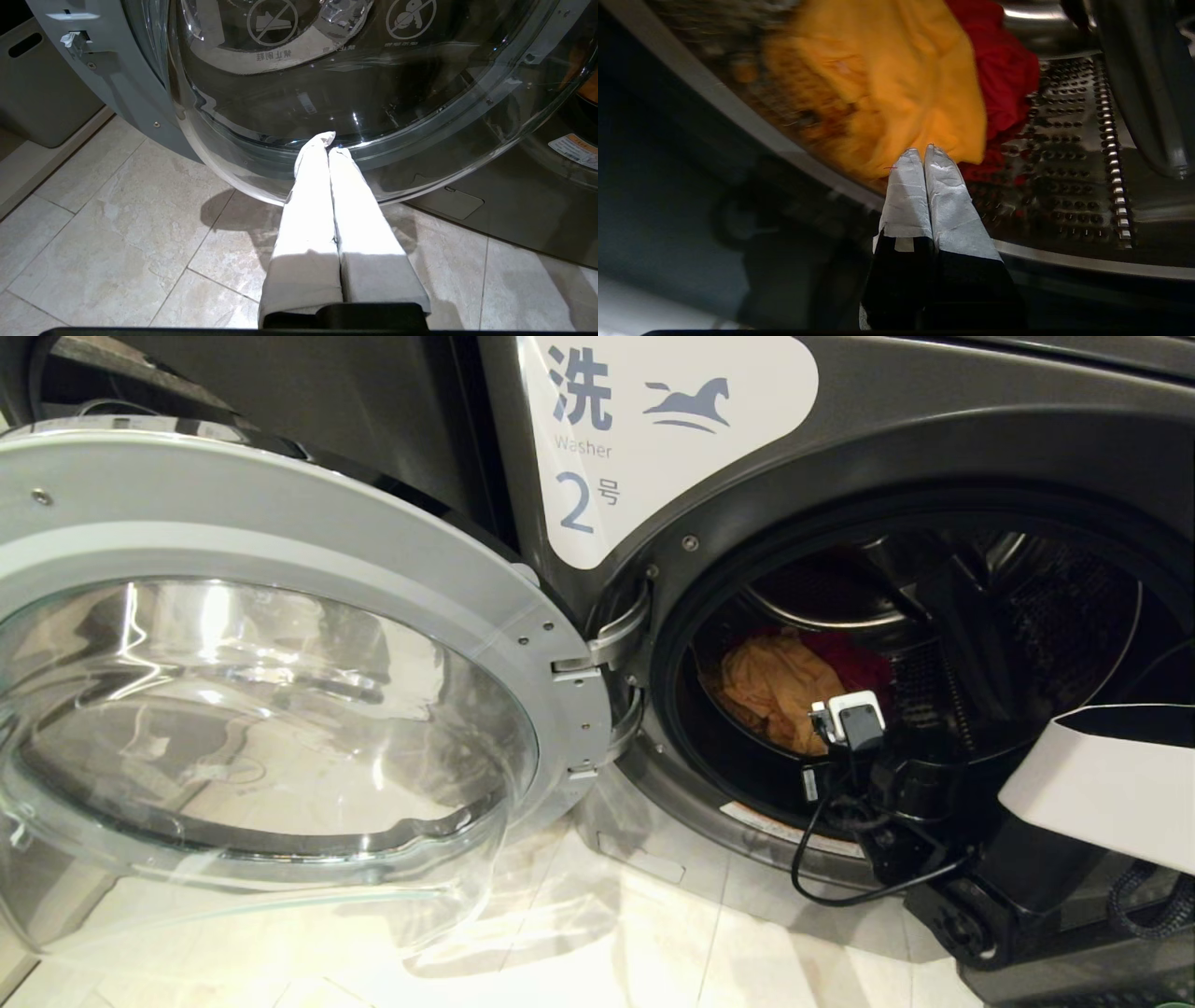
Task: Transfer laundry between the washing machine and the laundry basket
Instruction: Pick a cloth and place it into the basket
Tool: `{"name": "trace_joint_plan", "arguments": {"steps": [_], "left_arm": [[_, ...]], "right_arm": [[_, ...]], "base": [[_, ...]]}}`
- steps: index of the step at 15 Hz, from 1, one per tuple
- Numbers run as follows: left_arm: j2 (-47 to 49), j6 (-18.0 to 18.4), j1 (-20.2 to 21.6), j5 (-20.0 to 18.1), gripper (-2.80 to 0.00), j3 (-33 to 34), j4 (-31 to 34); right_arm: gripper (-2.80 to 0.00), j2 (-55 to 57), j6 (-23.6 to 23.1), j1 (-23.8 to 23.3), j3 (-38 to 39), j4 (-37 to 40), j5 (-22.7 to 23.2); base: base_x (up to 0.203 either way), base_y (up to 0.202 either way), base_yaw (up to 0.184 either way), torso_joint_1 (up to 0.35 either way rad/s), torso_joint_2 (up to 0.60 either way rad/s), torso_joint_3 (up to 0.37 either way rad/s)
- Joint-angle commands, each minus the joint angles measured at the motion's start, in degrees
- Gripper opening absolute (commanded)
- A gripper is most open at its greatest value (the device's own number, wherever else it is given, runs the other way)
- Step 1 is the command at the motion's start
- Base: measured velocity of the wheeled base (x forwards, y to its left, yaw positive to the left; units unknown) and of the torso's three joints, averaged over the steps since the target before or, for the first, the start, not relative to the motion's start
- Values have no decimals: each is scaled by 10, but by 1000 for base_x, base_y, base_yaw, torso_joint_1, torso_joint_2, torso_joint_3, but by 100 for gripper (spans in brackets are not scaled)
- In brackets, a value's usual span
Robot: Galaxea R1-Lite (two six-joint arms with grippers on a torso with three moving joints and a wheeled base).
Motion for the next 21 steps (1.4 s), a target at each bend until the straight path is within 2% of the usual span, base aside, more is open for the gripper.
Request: {"name": "trace_joint_plan", "arguments": {"steps": [1,4,7,9,12,13,15,17,21], "left_arm": [[1,-1,0,0,-280,23,-1],[1,-1,0,0,-280,23,-1],[1,0,0,0,-280,23,-1],[1,-1,0,0,-280,23,-1],[1,-1,0,0,-280,23,-1],[1,-1,0,0,-280,23,-1],[1,-1,0,0,-280,23,-1],[1,-1,0,0,-280,23,-1],[1,-1,0,0,-280,23,-1]], "right_arm": [[-280,29,8,-29,-75,66,1],[-280,27,48,-51,-199,232,6],[-280,6,104,-62,-323,469,48],[-280,12,137,-64,-405,558,62],[-280,49,161,-72,-500,643,64],[0,61,168,-76,-528,668,63],[0,88,172,-87,-585,692,57],[0,121,171,-94,-640,709,31],[0,151,171,-94,-658,714,23]], "base": [[0,0,0,0,0,0],[0,0,0,0,0,0],[0,0,0,0,0,0],[0,0,0,0,0,0],[0,0,0,0,0,0],[0,0,0,0,0,0],[0,0,0,0,0,0],[0,0,0,0,0,0],[0,0,0,0,0,0]]}}
